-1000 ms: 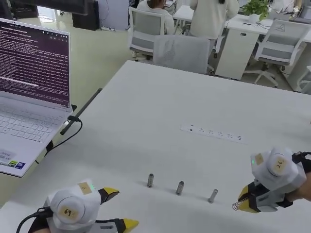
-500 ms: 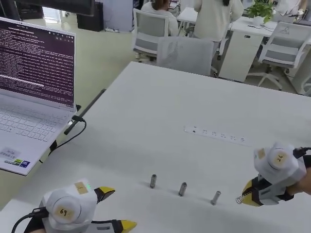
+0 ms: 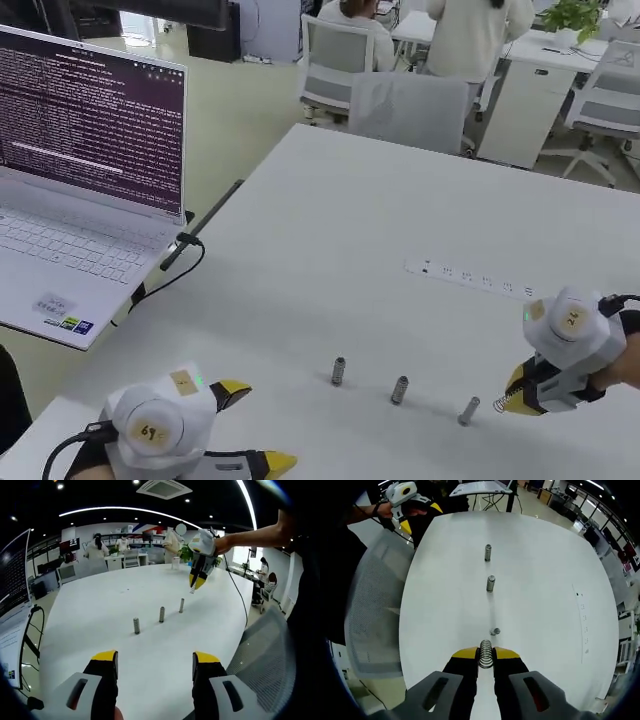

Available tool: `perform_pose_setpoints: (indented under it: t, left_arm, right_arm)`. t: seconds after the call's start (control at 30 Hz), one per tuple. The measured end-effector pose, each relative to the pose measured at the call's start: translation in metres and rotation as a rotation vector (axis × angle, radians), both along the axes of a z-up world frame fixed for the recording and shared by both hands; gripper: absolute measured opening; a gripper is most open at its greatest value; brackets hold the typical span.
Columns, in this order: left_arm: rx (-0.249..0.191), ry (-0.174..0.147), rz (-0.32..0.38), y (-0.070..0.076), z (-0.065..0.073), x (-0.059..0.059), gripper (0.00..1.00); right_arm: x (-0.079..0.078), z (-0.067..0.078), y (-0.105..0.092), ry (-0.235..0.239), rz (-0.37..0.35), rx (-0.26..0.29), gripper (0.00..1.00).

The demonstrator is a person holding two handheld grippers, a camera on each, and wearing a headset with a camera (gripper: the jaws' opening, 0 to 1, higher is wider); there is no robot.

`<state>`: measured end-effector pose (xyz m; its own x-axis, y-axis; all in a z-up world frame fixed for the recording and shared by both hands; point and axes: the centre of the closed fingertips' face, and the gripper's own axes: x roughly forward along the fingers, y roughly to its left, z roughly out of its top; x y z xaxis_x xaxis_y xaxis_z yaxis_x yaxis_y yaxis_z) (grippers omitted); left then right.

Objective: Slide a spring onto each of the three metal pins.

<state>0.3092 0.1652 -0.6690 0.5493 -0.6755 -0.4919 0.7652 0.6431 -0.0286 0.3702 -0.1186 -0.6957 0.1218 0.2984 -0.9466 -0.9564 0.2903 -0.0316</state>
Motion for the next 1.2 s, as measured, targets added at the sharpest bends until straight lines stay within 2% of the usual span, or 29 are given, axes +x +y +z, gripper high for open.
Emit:
perform_pose_setpoints:
  t: [0.4, 1.2]
  left_arm:
    - [-0.001, 0.005, 0.034, 0.011, 0.000, 0.001, 0.56]
    - [-0.002, 0.011, 0.061, 0.018, 0.003, 0.006, 0.55]
  right_arm:
    - [0.018, -0.015, 0.007, 0.013, 0.021, -0.016, 0.08]
    - [0.023, -0.029, 0.011, 0.053, 0.068, -0.044, 0.09]
